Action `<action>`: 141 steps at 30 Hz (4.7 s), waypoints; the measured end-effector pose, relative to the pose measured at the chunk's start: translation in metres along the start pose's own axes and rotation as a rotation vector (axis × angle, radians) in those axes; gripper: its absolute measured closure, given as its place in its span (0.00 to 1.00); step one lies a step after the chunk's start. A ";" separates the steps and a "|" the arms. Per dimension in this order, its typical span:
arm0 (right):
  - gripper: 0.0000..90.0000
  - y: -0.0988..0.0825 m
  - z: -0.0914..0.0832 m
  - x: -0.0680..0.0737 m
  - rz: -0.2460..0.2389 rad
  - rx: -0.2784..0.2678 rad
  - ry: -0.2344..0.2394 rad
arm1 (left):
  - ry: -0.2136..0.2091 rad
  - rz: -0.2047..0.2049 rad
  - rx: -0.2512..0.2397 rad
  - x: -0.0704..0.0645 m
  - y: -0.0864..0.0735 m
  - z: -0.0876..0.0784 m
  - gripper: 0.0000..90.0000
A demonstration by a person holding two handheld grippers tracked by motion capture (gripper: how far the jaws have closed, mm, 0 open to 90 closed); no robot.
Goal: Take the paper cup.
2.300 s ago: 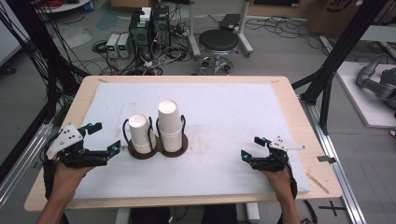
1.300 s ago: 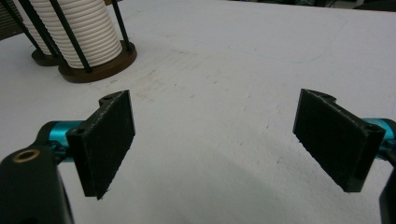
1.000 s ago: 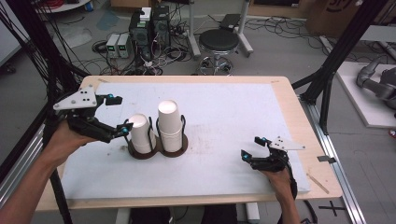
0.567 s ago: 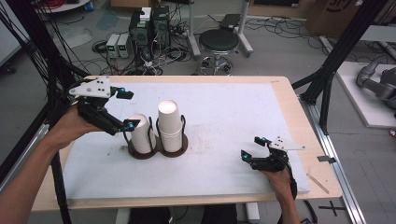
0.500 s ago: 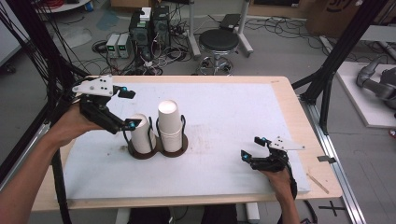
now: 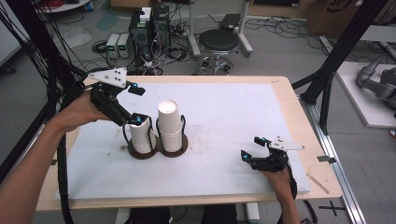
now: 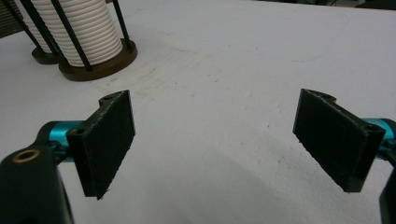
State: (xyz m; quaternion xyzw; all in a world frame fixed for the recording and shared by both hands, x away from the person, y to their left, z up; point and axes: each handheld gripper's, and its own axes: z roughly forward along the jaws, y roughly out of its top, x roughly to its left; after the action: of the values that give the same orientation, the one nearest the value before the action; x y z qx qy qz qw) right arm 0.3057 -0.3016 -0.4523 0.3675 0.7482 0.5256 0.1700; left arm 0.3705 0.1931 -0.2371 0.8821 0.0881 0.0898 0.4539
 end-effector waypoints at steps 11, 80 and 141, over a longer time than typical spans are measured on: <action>0.15 0.000 0.000 0.000 -0.002 0.000 0.002 | -0.034 0.023 0.079 0.011 0.017 0.014 0.08; 0.15 0.000 0.001 0.000 0.004 0.008 0.008 | -0.183 0.068 0.495 0.030 0.043 0.096 0.34; 0.15 0.001 0.002 0.000 0.002 0.018 0.003 | -0.096 0.018 0.193 0.031 0.067 0.025 0.37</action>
State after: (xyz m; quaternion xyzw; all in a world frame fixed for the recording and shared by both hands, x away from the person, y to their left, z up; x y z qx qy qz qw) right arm 0.3069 -0.3002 -0.4522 0.3690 0.7527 0.5196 0.1651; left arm 0.4120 0.1422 -0.1939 0.9258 0.0666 0.0427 0.3698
